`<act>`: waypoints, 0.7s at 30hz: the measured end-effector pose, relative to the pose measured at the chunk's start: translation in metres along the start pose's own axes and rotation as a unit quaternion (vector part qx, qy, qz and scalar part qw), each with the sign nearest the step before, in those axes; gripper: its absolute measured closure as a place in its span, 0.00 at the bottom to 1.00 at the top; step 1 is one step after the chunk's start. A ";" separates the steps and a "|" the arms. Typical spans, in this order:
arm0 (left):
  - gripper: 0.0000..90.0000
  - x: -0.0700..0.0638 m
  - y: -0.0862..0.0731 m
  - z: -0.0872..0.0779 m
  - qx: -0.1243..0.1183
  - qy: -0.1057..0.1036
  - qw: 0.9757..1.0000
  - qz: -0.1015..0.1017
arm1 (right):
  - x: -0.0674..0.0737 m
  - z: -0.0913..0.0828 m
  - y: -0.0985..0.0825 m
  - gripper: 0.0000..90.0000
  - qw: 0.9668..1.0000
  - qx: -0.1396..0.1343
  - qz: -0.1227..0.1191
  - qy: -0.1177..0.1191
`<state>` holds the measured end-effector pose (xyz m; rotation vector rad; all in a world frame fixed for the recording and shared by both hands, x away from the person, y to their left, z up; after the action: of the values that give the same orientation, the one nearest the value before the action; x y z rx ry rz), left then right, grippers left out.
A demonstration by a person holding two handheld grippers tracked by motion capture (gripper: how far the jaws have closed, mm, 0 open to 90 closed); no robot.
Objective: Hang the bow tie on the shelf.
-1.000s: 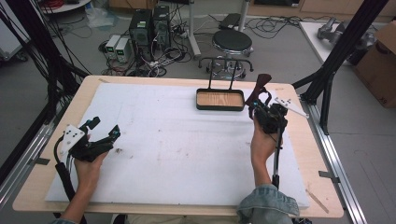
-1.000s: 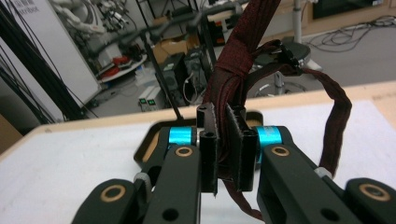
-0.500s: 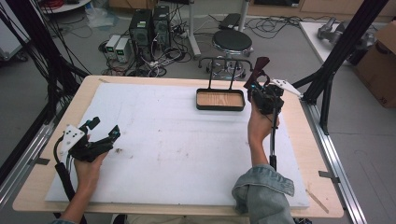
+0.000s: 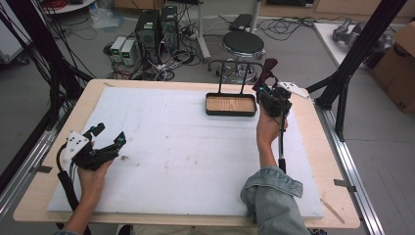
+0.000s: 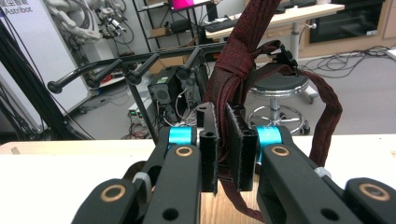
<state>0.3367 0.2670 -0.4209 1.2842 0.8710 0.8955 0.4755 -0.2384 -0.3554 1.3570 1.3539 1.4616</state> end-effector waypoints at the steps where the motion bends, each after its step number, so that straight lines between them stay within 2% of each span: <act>1: 0.19 0.000 0.000 0.000 0.000 0.000 1.000 0.000 | -0.001 0.002 -0.001 0.93 1.000 -0.005 0.001 0.005; 9: 0.19 0.000 0.000 0.000 -0.001 0.001 1.000 0.000 | 0.007 0.015 0.001 0.93 1.000 0.002 -0.013 0.008; 11: 0.19 0.001 0.000 -0.001 -0.001 0.002 1.000 -0.001 | 0.008 0.018 0.001 0.93 1.000 0.006 -0.015 -0.002; 15: 0.19 0.000 0.000 -0.001 0.001 0.000 1.000 0.001 | 0.002 0.020 -0.003 0.93 1.000 0.019 -0.002 -0.010; 19: 0.19 0.000 -0.001 -0.002 0.001 0.000 1.000 0.001 | 0.002 0.022 -0.004 0.93 1.000 0.020 -0.010 -0.007; 21: 0.19 0.000 -0.001 -0.002 0.001 0.001 1.000 0.001 | 0.002 0.024 -0.007 0.93 1.000 0.024 -0.006 -0.005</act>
<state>0.3353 0.2677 -0.4216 1.2869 0.8715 0.8975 0.4974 -0.2304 -0.3639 1.3816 1.3962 1.4202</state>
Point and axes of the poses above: each handheld gripper's, and its own axes: z roughly forward along the jaws, y roughly out of its top, x roughly to its left, the point moved 4 cm from there along z, roughly forward along the jaws, and after that the axes turned 6 degrees about -x, right-handed, at the moved point
